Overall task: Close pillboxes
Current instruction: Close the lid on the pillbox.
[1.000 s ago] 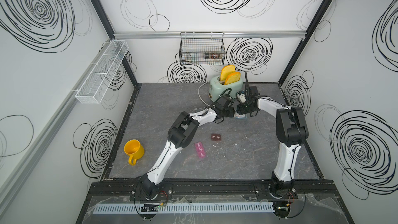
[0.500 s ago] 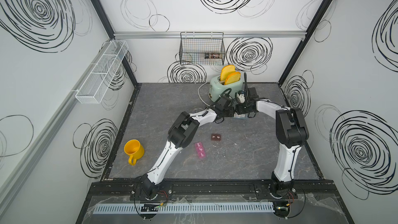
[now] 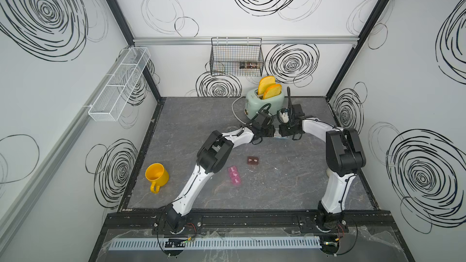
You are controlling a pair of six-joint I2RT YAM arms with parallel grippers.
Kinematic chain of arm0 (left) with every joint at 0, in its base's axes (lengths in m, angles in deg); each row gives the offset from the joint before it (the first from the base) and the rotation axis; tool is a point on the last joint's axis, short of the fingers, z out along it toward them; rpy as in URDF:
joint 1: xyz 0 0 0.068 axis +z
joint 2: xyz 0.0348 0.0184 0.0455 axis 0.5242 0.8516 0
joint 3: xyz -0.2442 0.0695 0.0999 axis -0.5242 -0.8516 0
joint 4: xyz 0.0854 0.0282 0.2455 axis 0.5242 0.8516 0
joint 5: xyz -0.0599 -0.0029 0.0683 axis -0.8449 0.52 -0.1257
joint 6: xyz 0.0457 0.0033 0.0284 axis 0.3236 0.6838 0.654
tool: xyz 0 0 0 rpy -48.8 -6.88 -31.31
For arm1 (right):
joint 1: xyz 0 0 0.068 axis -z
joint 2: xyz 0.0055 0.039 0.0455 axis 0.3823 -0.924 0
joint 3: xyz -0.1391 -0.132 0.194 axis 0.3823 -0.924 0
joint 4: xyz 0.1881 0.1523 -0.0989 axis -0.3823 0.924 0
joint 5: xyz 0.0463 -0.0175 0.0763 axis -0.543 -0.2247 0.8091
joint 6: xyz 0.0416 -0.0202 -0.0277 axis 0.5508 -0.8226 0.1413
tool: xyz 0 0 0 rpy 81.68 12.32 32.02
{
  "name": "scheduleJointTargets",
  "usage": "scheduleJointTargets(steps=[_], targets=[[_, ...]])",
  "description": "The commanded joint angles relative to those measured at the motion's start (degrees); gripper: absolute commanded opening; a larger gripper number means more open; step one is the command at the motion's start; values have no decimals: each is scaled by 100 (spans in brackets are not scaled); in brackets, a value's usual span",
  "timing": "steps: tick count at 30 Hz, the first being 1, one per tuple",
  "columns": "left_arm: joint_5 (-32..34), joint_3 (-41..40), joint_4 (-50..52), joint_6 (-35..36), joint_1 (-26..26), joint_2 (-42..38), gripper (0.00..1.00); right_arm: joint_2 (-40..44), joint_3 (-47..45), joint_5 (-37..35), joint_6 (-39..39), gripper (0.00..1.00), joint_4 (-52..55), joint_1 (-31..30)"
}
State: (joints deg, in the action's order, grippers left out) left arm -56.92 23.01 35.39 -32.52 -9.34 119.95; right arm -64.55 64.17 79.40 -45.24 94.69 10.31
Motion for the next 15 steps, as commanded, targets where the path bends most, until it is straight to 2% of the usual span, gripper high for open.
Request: scheduleJointTargets(steps=[1, 9, 15], targets=[[-71, -159, 660, 118, -190, 261, 43, -426, -487, -103, 53, 43, 1259, -111], [-97, -168, 643, 100, -193, 253, 43, -419, -619, 58, 191, 20, 1270, -235], [-125, -168, 616, 70, -188, 243, 43, -473, -722, 65, 294, 19, 1293, -270]])
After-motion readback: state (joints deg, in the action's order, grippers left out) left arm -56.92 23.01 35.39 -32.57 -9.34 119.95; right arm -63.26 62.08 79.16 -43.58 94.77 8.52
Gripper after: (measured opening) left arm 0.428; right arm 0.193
